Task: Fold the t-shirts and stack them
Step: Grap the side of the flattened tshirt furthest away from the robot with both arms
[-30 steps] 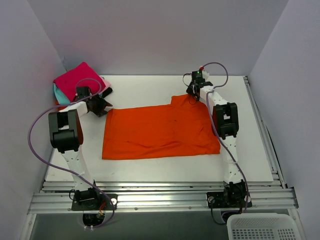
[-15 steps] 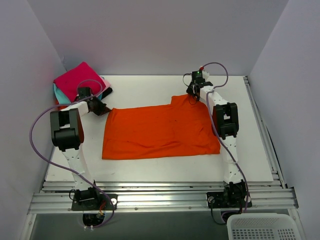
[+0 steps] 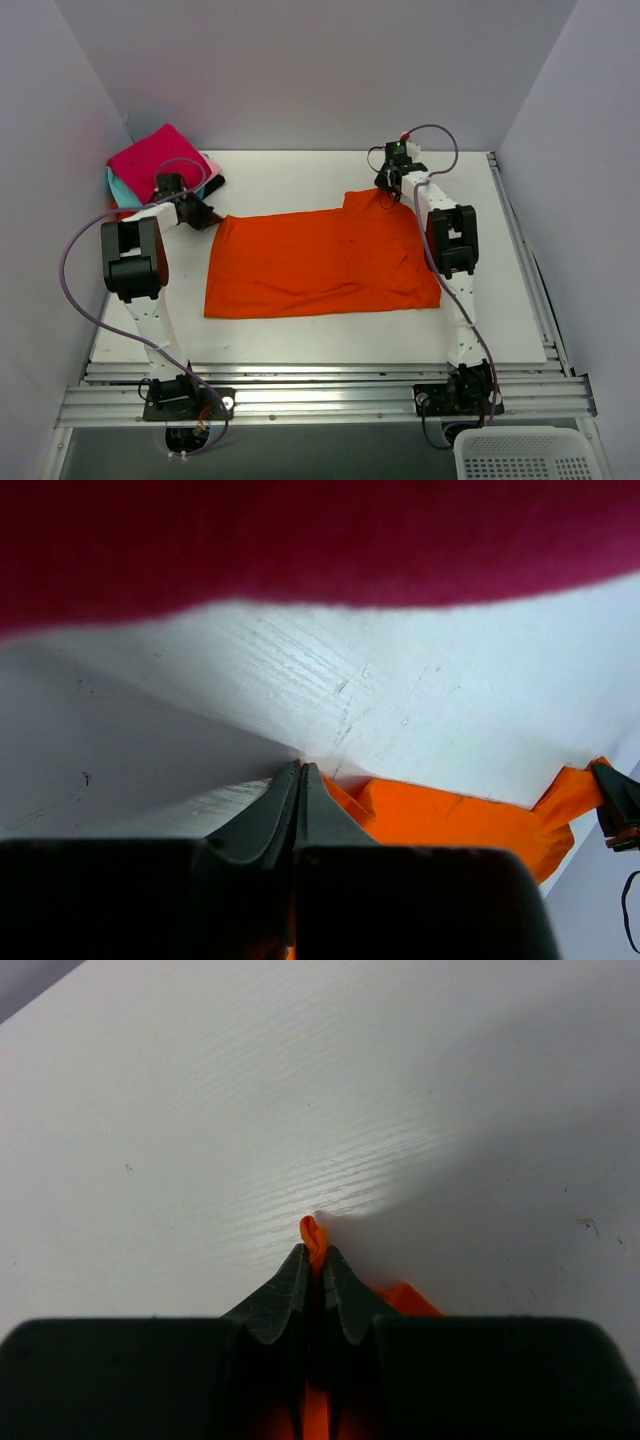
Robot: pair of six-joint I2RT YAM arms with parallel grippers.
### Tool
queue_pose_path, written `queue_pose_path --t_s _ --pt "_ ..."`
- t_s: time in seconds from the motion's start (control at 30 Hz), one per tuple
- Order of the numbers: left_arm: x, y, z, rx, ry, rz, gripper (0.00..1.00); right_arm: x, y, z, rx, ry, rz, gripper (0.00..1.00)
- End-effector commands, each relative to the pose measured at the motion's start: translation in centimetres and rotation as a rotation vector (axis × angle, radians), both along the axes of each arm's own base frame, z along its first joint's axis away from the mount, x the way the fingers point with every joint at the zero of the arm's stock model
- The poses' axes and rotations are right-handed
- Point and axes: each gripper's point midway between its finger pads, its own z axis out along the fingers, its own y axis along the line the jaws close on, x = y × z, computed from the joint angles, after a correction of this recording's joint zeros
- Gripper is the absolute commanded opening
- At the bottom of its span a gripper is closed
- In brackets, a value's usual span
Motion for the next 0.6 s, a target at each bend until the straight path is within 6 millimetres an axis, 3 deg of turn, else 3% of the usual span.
queue_pose_path --t_s 0.0,0.27,0.57 --pt "2.2 -0.7 4.2 -0.002 -0.121 -0.032 0.02 -3.6 -3.4 -1.8 -0.091 0.165 -0.032 0.0" --pt "2.3 -0.9 7.2 -0.011 -0.178 -0.029 0.02 -3.9 -4.6 2.8 -0.095 0.11 -0.043 0.0" --pt "1.0 -1.4 9.2 -0.026 -0.215 -0.038 0.02 -4.8 -5.4 8.3 -0.095 0.041 -0.046 0.0"
